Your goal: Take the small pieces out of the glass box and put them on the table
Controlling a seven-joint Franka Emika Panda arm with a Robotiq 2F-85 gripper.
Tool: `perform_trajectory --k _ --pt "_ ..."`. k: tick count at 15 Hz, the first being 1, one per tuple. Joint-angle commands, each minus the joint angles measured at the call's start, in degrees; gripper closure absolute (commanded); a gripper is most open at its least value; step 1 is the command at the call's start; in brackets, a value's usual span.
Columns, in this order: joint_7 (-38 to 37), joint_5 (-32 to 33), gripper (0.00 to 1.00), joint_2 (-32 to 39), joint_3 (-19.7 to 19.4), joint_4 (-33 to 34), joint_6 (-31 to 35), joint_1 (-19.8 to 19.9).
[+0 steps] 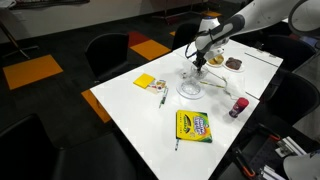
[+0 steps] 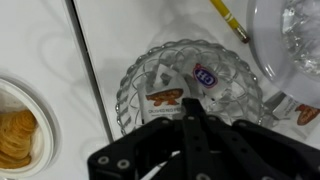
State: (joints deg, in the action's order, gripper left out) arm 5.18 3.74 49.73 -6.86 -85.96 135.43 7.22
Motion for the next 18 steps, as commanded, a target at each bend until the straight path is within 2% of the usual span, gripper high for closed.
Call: perform_trajectory --k 1,7,9,12,15,18 --pt "-0.9 1.2 1.0 -2.0 -0.2 0.4 -1.4 -0.5" --pt "0.0 0.5 1.0 -7.0 0.9 -1.3 -0.4 -0.5" --pt "1.9 -0.6 1.0 -10.0 2.8 -3.0 -0.1 0.0" --pt "4.8 -0.8 1.0 -14.3 5.7 -7.5 3.9 -0.6" --pt "8.0 -1.5 1.0 -14.9 8.8 -8.4 7.1 -0.7" --pt "8.4 -2.1 1.0 -13.2 10.0 -7.7 8.0 -0.9"
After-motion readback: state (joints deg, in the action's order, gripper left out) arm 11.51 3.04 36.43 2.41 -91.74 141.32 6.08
